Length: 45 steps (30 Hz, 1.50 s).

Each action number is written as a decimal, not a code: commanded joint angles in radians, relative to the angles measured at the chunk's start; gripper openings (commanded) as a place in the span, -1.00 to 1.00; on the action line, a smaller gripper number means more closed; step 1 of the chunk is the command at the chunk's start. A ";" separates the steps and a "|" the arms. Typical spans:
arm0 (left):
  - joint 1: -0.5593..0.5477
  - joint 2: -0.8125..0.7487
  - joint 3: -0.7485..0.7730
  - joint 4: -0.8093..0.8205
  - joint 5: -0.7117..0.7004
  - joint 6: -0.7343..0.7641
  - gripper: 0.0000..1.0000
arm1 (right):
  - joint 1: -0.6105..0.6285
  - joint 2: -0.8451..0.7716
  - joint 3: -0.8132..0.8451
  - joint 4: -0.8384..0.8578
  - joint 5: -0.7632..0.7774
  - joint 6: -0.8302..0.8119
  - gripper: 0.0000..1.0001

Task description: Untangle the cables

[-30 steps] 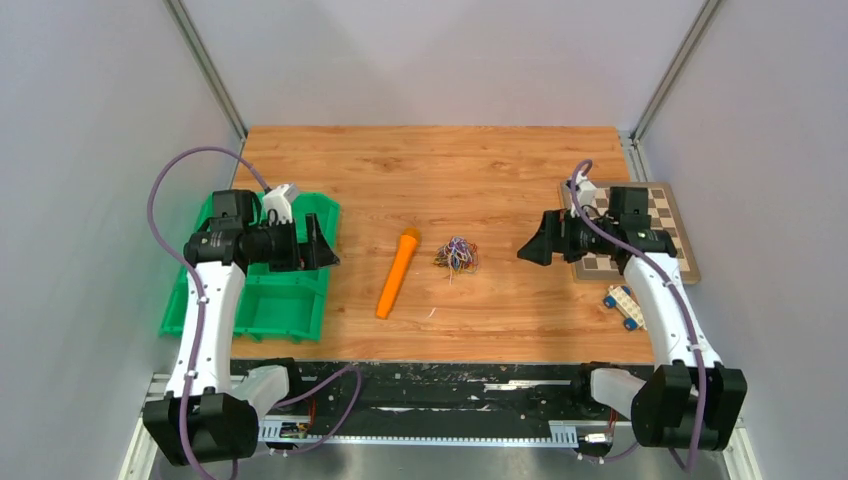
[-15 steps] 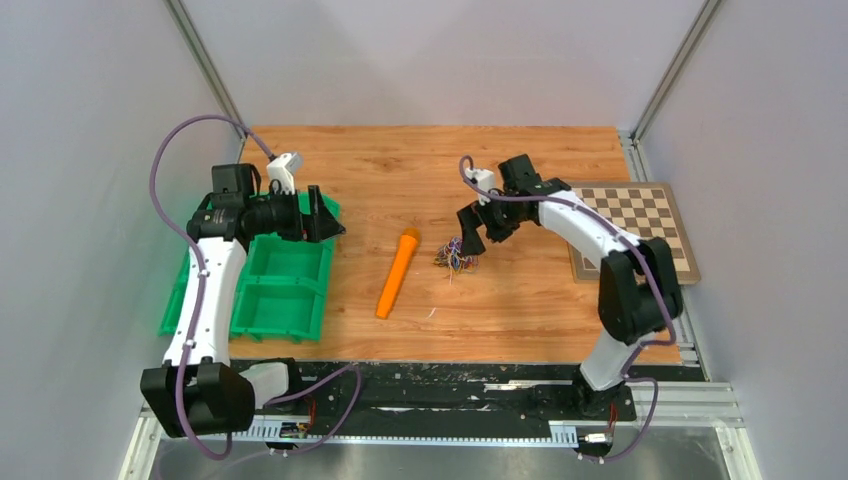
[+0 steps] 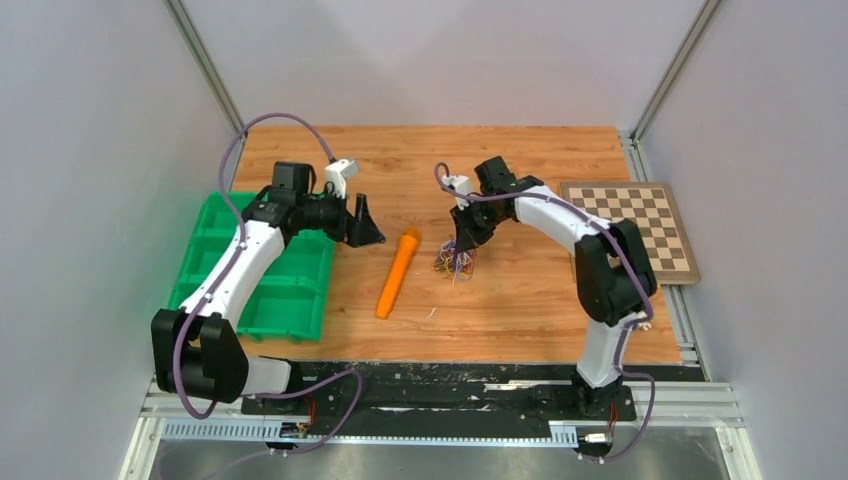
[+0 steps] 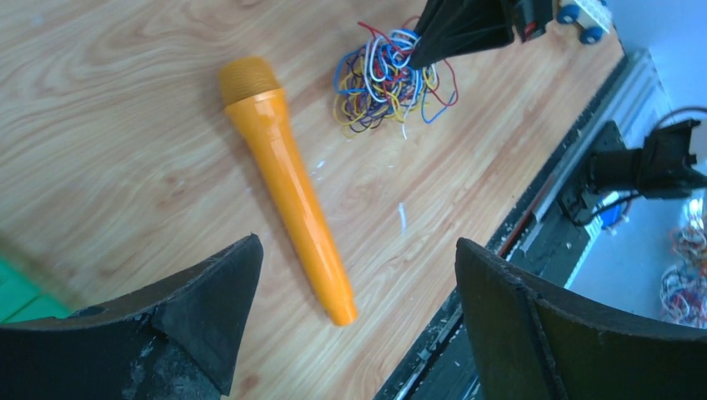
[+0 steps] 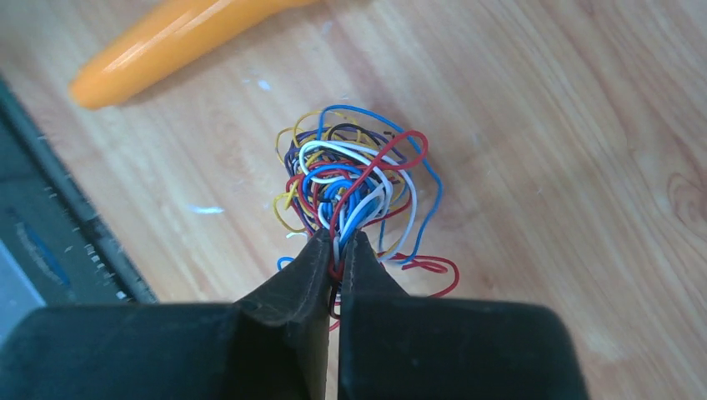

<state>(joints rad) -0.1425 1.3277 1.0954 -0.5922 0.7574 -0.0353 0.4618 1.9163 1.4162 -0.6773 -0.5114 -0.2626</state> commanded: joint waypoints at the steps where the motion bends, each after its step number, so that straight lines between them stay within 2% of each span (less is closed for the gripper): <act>1: -0.104 0.014 -0.024 0.198 0.076 -0.024 0.87 | -0.028 -0.233 -0.007 0.000 -0.145 -0.047 -1.00; 10: -0.352 0.123 0.064 0.348 0.072 -0.056 1.00 | -0.050 -0.453 -0.010 -0.023 -0.391 0.020 -1.00; 12: -0.394 0.155 0.098 0.360 0.075 -0.082 0.96 | -0.054 -0.477 0.001 -0.022 -0.411 0.041 -1.00; 13: -0.404 0.162 0.115 0.367 0.080 -0.092 0.87 | -0.059 -0.485 0.003 -0.023 -0.424 0.051 -1.00; 14: -0.416 0.173 0.121 0.385 0.099 -0.112 0.79 | -0.068 -0.494 0.005 -0.023 -0.435 0.060 -1.00; 15: -0.419 0.175 0.131 0.395 0.108 -0.125 0.55 | -0.078 -0.500 0.003 -0.024 -0.444 0.071 -1.00; 16: -0.419 0.175 0.136 0.406 0.121 -0.144 0.41 | -0.092 -0.508 -0.003 -0.025 -0.457 0.072 -1.00; 17: -0.417 0.171 0.141 0.406 0.128 -0.146 0.12 | -0.110 -0.514 -0.013 -0.026 -0.463 0.072 -1.00; 18: -0.416 0.155 0.140 0.401 0.143 -0.138 -0.02 | -0.133 -0.519 -0.023 -0.027 -0.465 0.071 -1.00; 19: -0.412 0.143 0.132 0.398 0.152 -0.132 -0.32 | -0.160 -0.522 -0.035 -0.030 -0.468 0.068 -1.00; 20: -0.409 0.114 0.125 0.389 0.163 -0.119 -0.48 | -0.189 -0.522 -0.044 -0.034 -0.479 0.065 -1.00; 21: -0.400 0.098 0.106 0.387 0.164 -0.115 -0.84 | -0.225 -0.523 -0.051 -0.043 -0.502 0.062 -1.00; 23: -0.377 0.041 0.064 0.383 0.159 -0.111 -1.00 | -0.293 -0.517 -0.051 -0.069 -0.523 0.043 -1.00; 29: -0.233 -0.136 -0.019 0.346 0.148 -0.094 -1.00 | -0.482 -0.472 -0.013 -0.119 -0.491 -0.023 -1.00; 36: -0.034 -0.205 -0.009 0.258 0.155 -0.065 -1.00 | -0.659 -0.335 0.137 -0.110 -0.355 -0.029 -1.00; 39: 0.037 -0.213 0.007 0.217 0.165 -0.040 -1.00 | -0.697 -0.267 0.205 -0.097 -0.304 -0.003 -1.00; 43: 0.076 -0.216 0.033 0.199 0.168 -0.020 -1.00 | -0.700 -0.207 0.239 -0.043 -0.184 0.039 -1.00; 45: 0.080 -0.208 0.048 0.202 0.176 -0.023 -1.00 | -0.698 -0.178 0.242 -0.026 -0.173 0.061 -1.00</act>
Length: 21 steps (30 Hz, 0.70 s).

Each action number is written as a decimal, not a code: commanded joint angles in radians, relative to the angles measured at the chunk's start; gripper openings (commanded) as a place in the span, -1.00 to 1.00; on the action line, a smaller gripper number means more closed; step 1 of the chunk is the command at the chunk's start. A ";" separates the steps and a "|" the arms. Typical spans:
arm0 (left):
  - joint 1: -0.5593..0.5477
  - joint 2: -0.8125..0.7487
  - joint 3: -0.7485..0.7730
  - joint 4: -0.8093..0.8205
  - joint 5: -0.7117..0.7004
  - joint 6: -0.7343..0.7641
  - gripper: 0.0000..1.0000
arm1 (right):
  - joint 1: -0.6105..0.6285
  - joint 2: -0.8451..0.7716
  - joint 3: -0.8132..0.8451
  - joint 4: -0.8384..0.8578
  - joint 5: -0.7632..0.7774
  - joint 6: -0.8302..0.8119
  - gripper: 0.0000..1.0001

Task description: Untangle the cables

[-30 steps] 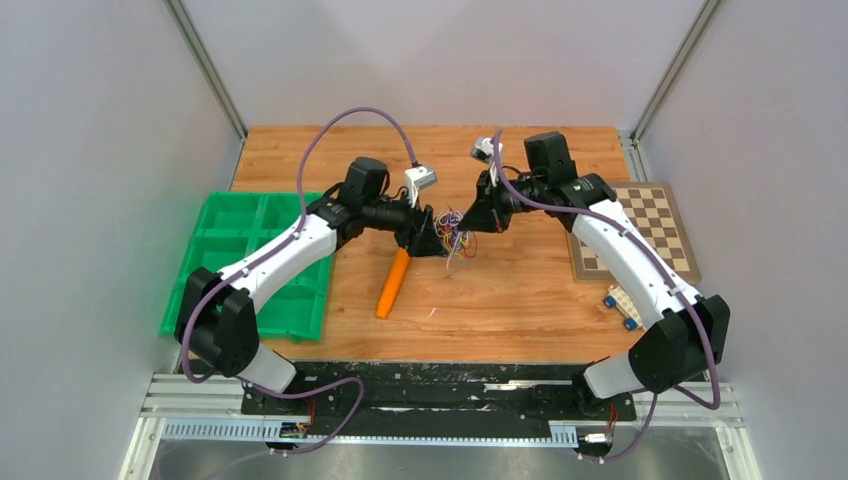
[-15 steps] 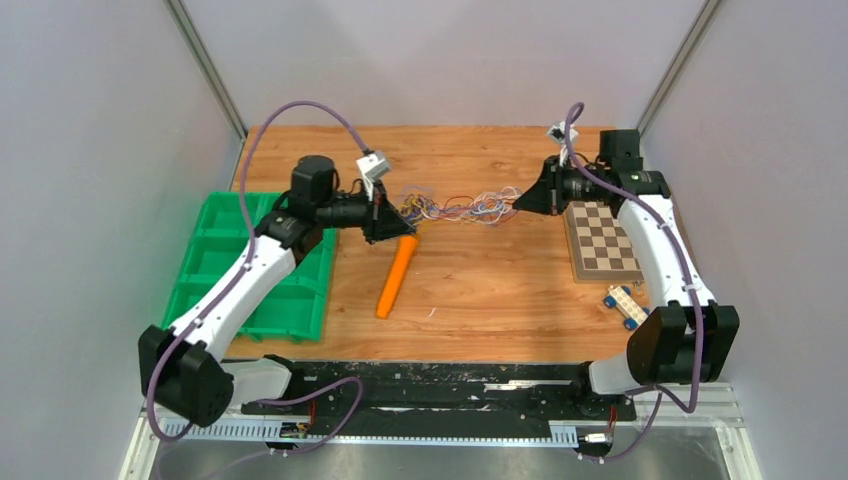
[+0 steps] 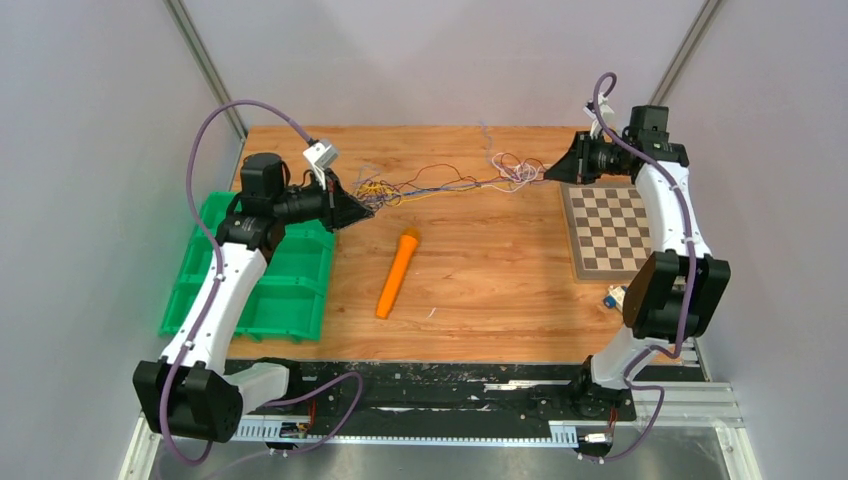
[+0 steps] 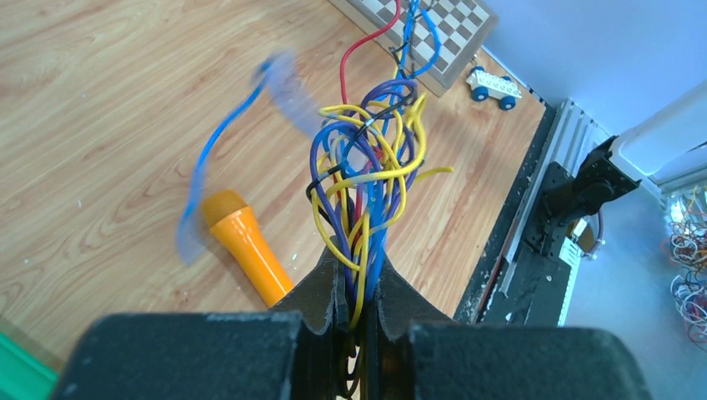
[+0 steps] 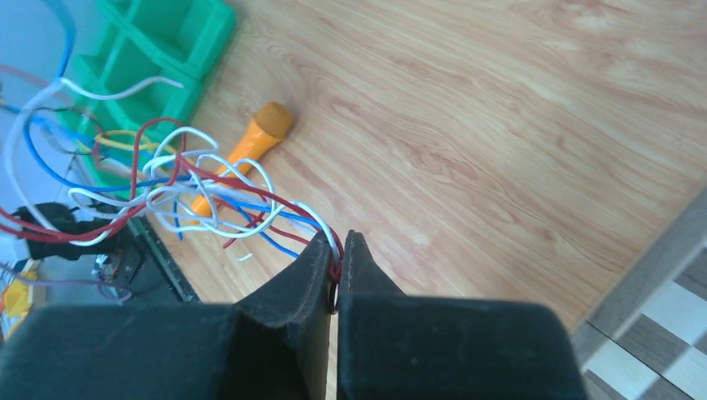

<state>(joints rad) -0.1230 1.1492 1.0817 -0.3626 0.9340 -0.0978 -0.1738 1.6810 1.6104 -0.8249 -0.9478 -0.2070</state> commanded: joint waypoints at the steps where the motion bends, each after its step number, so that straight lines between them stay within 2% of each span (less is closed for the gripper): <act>1: 0.059 -0.027 0.072 -0.021 0.009 0.034 -1.00 | -0.059 0.074 0.050 0.125 0.264 0.021 -1.00; 3: 0.046 -0.009 0.099 -0.007 0.027 0.004 -1.00 | -0.047 0.108 0.059 0.130 0.308 0.044 -1.00; 4: 0.039 0.005 0.112 -0.008 0.036 0.001 -1.00 | -0.042 0.125 0.062 0.128 0.319 0.044 -0.93; 5: 0.015 0.013 0.137 -0.010 0.040 0.005 -1.00 | -0.036 0.140 0.061 0.121 0.313 0.040 -0.74; 9: -0.104 0.090 0.207 -0.015 0.024 0.008 -1.00 | -0.017 0.142 0.052 0.098 0.193 0.028 0.39; 11: -0.168 0.143 0.240 0.008 0.009 0.003 -1.00 | -0.008 0.114 0.057 0.098 0.088 0.025 0.75; 13: -0.225 0.208 0.287 0.014 -0.006 0.006 -1.00 | 0.010 0.076 0.067 0.098 -0.016 0.027 0.97; 16: -0.284 0.298 0.362 0.009 -0.015 0.023 -1.00 | 0.065 0.012 0.075 0.099 -0.137 0.031 1.00; 21: -0.346 0.445 0.505 -0.035 0.009 0.028 -1.00 | 0.208 -0.091 0.062 0.115 -0.232 0.041 1.00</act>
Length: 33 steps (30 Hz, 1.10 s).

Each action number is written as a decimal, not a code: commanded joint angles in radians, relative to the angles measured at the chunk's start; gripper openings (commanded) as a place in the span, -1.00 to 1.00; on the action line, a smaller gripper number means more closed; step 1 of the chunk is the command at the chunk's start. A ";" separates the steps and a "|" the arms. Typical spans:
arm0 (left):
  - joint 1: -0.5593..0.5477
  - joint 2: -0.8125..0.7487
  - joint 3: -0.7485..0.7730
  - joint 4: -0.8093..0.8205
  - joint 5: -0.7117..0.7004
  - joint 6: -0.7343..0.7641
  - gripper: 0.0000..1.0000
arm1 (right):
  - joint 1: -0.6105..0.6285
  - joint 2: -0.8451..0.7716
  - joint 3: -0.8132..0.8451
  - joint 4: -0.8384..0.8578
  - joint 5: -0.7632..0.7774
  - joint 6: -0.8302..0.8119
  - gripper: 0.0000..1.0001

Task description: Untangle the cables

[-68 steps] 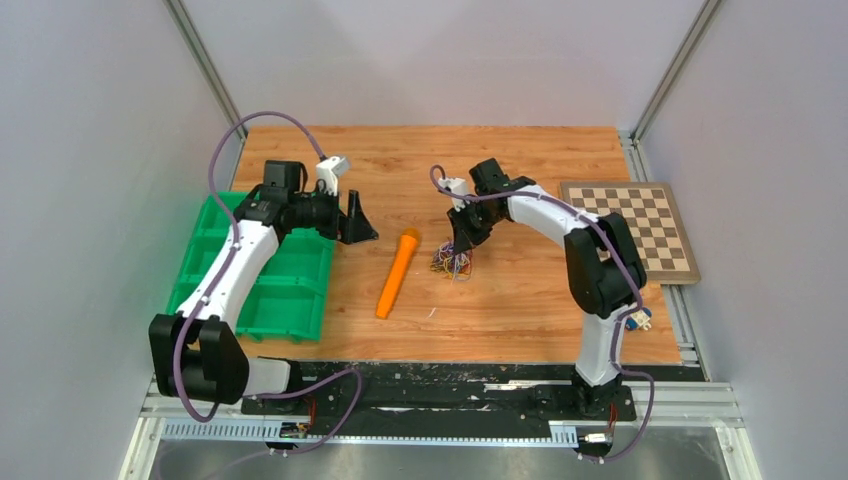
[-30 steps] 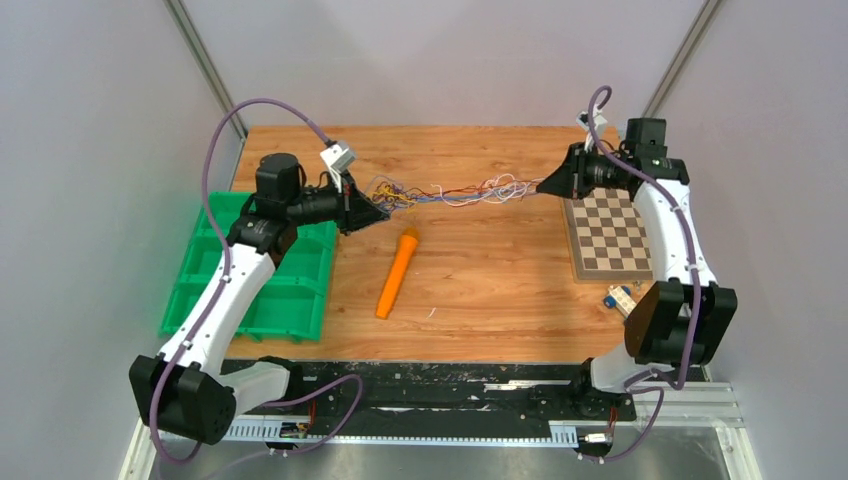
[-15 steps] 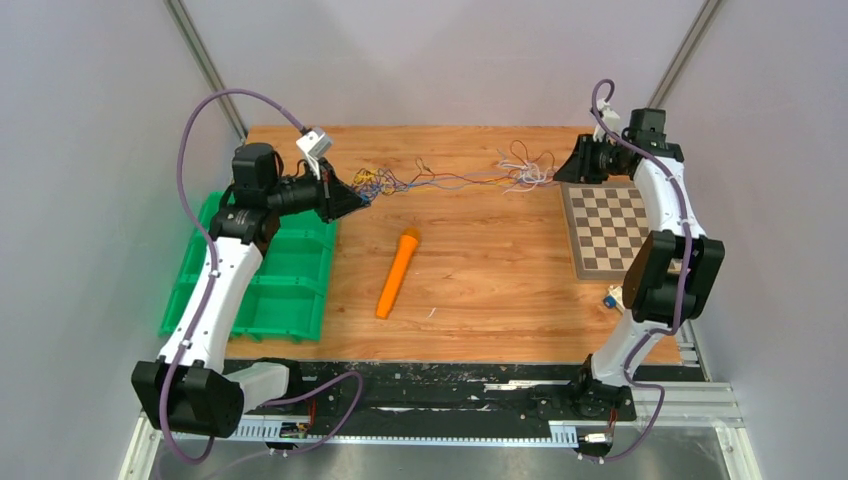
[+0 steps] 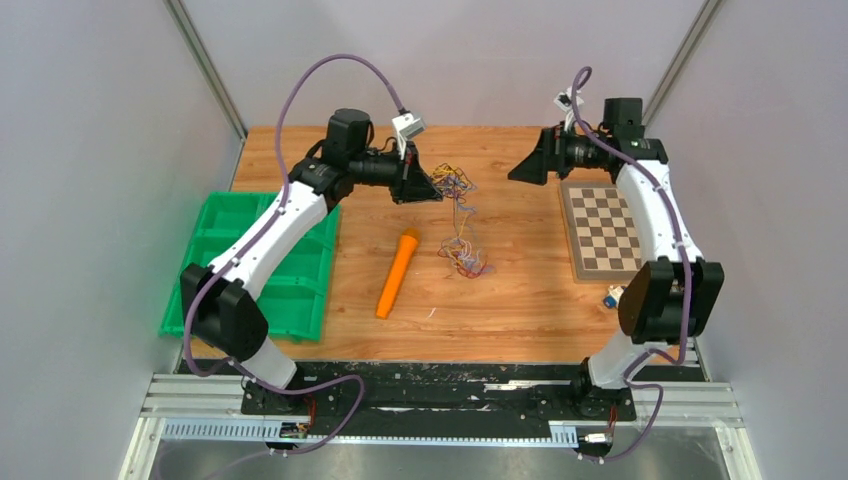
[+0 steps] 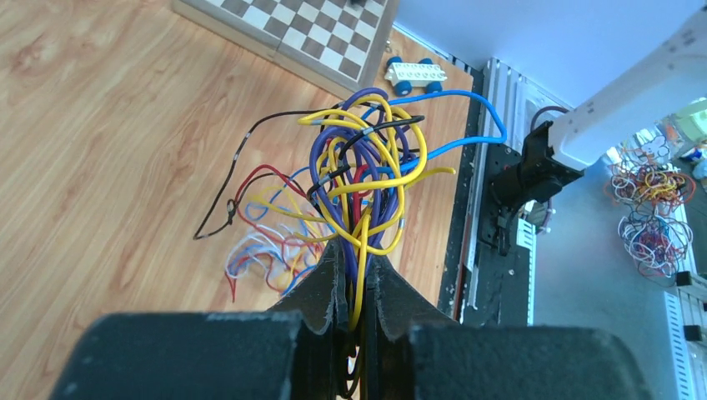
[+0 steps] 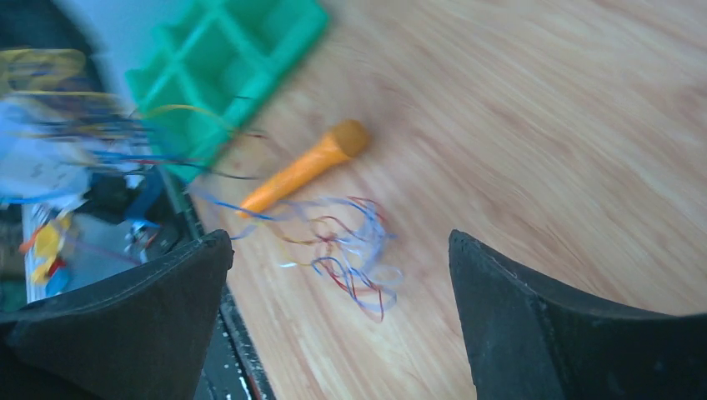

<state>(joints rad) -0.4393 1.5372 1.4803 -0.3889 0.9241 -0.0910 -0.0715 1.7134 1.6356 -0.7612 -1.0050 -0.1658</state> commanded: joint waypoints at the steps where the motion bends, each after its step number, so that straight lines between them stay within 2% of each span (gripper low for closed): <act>1: -0.035 0.068 0.128 -0.013 0.026 0.019 -1.00 | 0.138 -0.138 0.028 0.068 -0.181 0.007 1.00; 4: -0.055 0.095 0.148 -0.015 0.048 0.010 -1.00 | 0.222 -0.174 -0.011 0.129 -0.159 0.036 1.00; 7: -0.078 0.098 0.152 -0.028 0.051 0.033 -1.00 | 0.298 -0.161 -0.037 0.183 -0.074 0.063 1.00; 9: -0.084 0.101 0.150 -0.043 0.051 0.028 -0.99 | 0.326 -0.129 -0.028 0.196 -0.044 0.087 0.87; 10: -0.085 0.102 0.149 -0.048 0.047 0.024 -0.99 | 0.335 -0.115 -0.020 0.196 -0.046 0.098 0.73; 11: -0.085 0.099 0.147 -0.058 0.044 0.026 -1.00 | 0.341 -0.107 -0.013 0.196 -0.047 0.104 0.43; 12: -0.086 0.096 0.146 -0.064 0.039 0.031 -1.00 | 0.344 -0.104 -0.011 0.196 -0.039 0.102 0.00; 13: -0.085 0.084 0.138 -0.073 0.037 0.041 -1.00 | 0.344 -0.108 -0.015 0.197 -0.024 0.096 -0.54; 14: -0.084 0.076 0.132 -0.078 0.029 0.044 -1.00 | 0.342 -0.116 -0.016 0.195 0.008 0.088 -0.93; 15: -0.081 0.056 0.120 -0.095 0.028 0.054 -1.00 | 0.336 -0.132 -0.021 0.195 0.042 0.079 -1.00; 18: -0.051 0.007 0.078 -0.130 0.041 0.071 -0.95 | 0.285 -0.182 -0.031 0.195 0.135 0.062 -1.00; 22: 0.072 -0.090 -0.046 -0.115 0.040 0.068 -0.92 | 0.177 -0.222 -0.036 0.194 0.163 0.052 -1.00; 26: 0.169 -0.198 -0.132 -0.067 0.011 0.069 -0.92 | 0.095 -0.229 -0.023 0.196 0.131 0.069 -1.00; 28: 0.202 -0.226 -0.162 -0.047 -0.002 0.069 -0.85 | 0.066 -0.227 -0.005 0.199 0.105 0.084 -1.00; 33: 0.216 -0.234 -0.164 -0.067 -0.001 0.089 -0.86 | 0.034 -0.221 0.033 0.207 0.098 0.099 -1.00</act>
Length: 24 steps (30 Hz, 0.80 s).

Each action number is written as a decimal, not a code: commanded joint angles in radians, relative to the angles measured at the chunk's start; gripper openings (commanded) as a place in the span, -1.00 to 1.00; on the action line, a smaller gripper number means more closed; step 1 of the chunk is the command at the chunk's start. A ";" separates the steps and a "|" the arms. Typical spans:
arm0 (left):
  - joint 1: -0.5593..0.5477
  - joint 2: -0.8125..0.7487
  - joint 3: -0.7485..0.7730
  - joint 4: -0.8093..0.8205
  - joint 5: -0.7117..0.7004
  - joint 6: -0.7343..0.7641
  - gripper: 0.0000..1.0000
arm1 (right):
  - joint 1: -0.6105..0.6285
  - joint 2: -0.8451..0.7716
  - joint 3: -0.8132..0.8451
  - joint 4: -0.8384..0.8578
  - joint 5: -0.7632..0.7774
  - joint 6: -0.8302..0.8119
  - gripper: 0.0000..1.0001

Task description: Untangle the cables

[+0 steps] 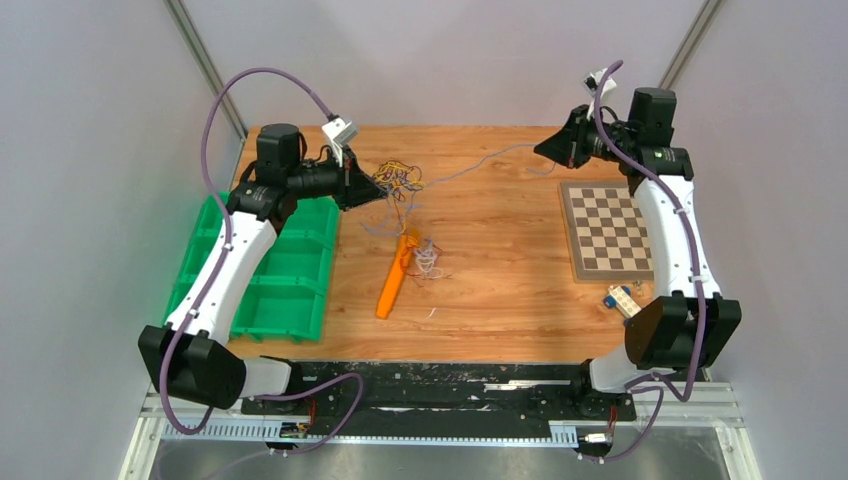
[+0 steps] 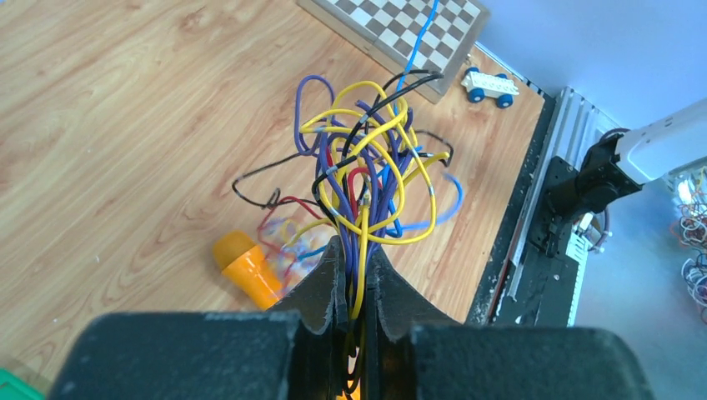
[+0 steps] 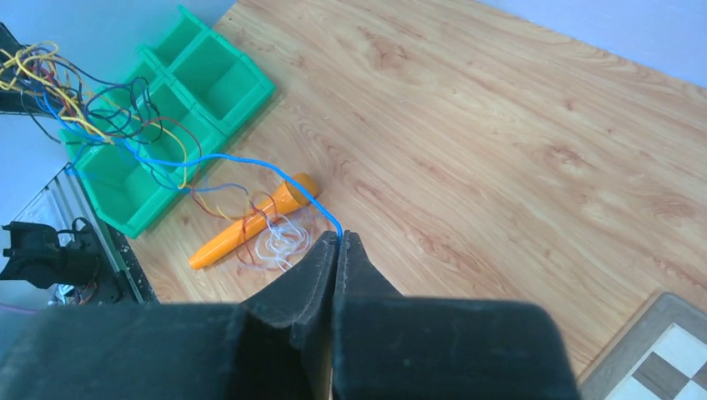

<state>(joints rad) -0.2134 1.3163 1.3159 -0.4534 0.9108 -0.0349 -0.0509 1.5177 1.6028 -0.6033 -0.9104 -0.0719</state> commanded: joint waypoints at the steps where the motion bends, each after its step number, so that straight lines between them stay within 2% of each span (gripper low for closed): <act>1: -0.011 -0.008 0.005 0.007 0.019 0.033 -0.88 | 0.014 -0.021 0.068 0.050 -0.002 0.006 -1.00; 4: -0.024 0.011 0.032 0.054 0.060 -0.011 -0.97 | 0.023 -0.005 0.069 0.041 -0.032 -0.004 -1.00; 5: -0.044 0.025 0.042 0.067 0.062 -0.019 -0.98 | 0.030 -0.003 0.069 0.035 -0.036 -0.017 -0.74; 6: -0.059 0.033 0.069 0.069 0.062 -0.017 -0.99 | 0.043 -0.003 0.067 0.027 -0.053 -0.028 0.06; 7: -0.094 0.052 0.083 0.069 0.057 -0.014 -0.99 | 0.062 -0.009 0.063 0.023 -0.074 -0.033 0.64; 8: -0.132 0.064 0.113 0.069 0.055 -0.013 -0.99 | 0.090 -0.013 0.060 0.024 -0.088 -0.033 0.94; 11: -0.195 0.136 0.179 0.065 0.050 -0.022 -0.97 | 0.177 -0.009 0.081 0.026 -0.133 -0.022 1.00; 15: -0.259 0.218 0.253 0.074 0.052 -0.051 -0.93 | 0.302 0.018 0.096 0.030 -0.109 -0.017 1.00; 17: -0.280 0.241 0.270 0.093 0.057 -0.075 -0.91 | 0.354 0.038 0.090 0.031 -0.093 -0.022 0.98; 18: -0.288 0.253 0.280 0.101 0.060 -0.090 -0.91 | 0.374 0.046 0.084 0.032 -0.080 -0.028 0.86; 19: -0.292 0.257 0.284 0.101 0.065 -0.094 -0.91 | 0.389 0.054 0.076 0.031 -0.072 -0.036 0.48; 20: -0.294 0.261 0.291 0.097 0.067 -0.098 -0.91 | 0.395 0.060 0.071 0.030 -0.066 -0.040 -0.02; 21: -0.294 0.260 0.293 0.093 0.068 -0.098 -0.91 | 0.396 0.063 0.066 0.030 -0.065 -0.040 -0.63; 22: -0.293 0.254 0.294 0.070 0.067 -0.079 -0.90 | 0.393 0.060 0.061 0.030 -0.048 -0.040 -0.96; 24: -0.280 0.231 0.277 0.048 0.067 -0.051 -0.86 | 0.386 0.035 0.043 0.033 -0.038 -0.053 -1.00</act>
<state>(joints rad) -0.5026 1.5890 1.5520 -0.4118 0.9436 -0.1036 0.3511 1.5711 1.6577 -0.6029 -0.9863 -0.0944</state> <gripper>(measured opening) 0.099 0.051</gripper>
